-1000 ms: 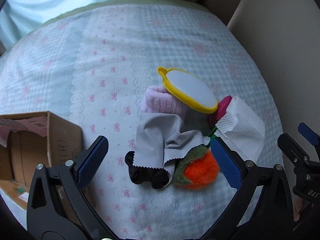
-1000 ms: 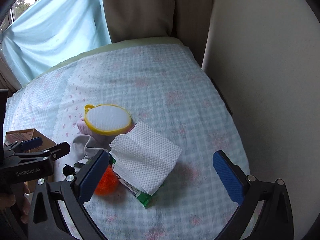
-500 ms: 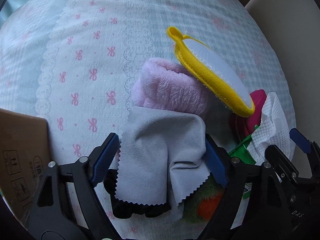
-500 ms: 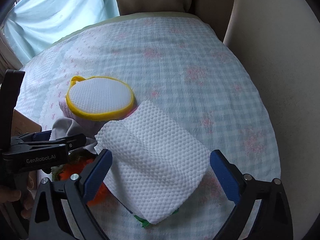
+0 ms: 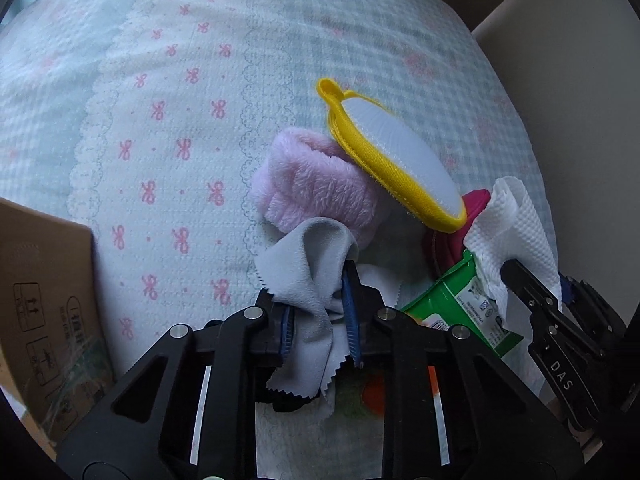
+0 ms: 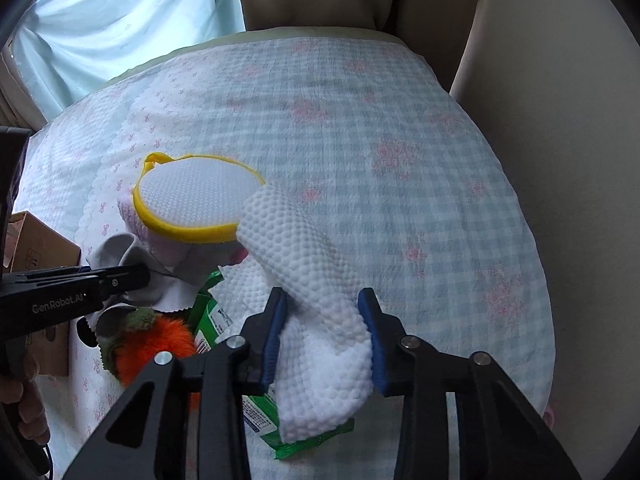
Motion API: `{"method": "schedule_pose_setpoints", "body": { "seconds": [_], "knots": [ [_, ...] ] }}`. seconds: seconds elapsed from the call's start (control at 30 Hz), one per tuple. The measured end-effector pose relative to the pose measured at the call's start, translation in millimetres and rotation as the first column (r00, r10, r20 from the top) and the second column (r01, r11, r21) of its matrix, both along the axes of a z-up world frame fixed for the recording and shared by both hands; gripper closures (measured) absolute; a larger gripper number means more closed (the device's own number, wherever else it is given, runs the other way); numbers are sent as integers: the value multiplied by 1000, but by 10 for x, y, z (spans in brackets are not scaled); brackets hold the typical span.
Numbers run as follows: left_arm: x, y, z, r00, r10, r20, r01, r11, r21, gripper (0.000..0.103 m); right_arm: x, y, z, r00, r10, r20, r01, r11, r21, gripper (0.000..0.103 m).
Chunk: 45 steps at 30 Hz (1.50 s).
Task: Organize soft objects
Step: 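Carry the grey cloth and white wipe over the box and open both tools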
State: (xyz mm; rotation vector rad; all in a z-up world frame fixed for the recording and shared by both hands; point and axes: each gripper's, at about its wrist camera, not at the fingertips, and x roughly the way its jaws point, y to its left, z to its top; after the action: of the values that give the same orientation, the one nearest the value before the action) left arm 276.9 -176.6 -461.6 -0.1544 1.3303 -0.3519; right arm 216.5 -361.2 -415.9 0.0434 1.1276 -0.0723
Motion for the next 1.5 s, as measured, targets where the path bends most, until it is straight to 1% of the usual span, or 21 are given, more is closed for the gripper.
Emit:
{"method": "schedule_pose_setpoints", "body": {
  "seconds": [0.07, 0.17, 0.27, 0.4, 0.6, 0.73, 0.83, 0.97, 1.13, 1.23, 1.33, 1.5],
  "knots": [
    [-8, 41, 52, 1000, 6, 11, -6, 1000, -11, 86, -8, -35, 6, 1000, -11, 6, 11, 1000, 14, 77],
    [-23, 63, 70, 1000, 0, 19, 0, 1000, -4, 89, -23, -66, 17, 1000, -21, 11, 21, 1000, 21, 82],
    [-24, 64, 39, 1000, 7, 10, -7, 1000, -23, 93, -32, -71, 29, 1000, -23, 16, 23, 1000, 22, 84],
    [-33, -14, -2, 1000, -8, 17, 8, 1000, -28, 95, -71, -74, 68, 999, -34, 36, 34, 999, 11, 84],
    [-44, -56, 55, 999, -32, 39, 34, 999, -35, 98, -148, -83, 134, 997, -55, 62, 53, 998, 21, 84],
    [-83, -88, 195, 996, -48, 75, 51, 998, -36, 98, -197, -78, 216, 994, -64, 87, 62, 998, 24, 84],
    [-107, -79, 333, 994, -42, 99, 47, 998, -48, 98, -224, -75, 300, 992, -71, 108, 69, 997, 26, 84],
    [-147, -35, 620, 990, -21, 143, 32, 997, -77, 98, -248, -66, 468, 987, -73, 141, 70, 997, 25, 84],
    [-237, 82, 1152, 978, 18, 208, 7, 993, -118, 98, -310, -24, 822, 979, -61, 195, 58, 998, 23, 85],
    [-312, 216, 1552, 967, 48, 250, -13, 990, -140, 98, -355, 24, 1134, 972, -53, 227, 48, 998, 28, 85],
    [-415, 426, 1964, 955, 71, 289, -31, 990, -140, 98, -412, 124, 1493, 967, -36, 253, 30, 999, 27, 85],
    [-595, 957, 2565, 932, 122, 341, -77, 987, -143, 98, -513, 467, 2084, 957, 18, 291, -25, 999, 21, 85]
  ]
}}
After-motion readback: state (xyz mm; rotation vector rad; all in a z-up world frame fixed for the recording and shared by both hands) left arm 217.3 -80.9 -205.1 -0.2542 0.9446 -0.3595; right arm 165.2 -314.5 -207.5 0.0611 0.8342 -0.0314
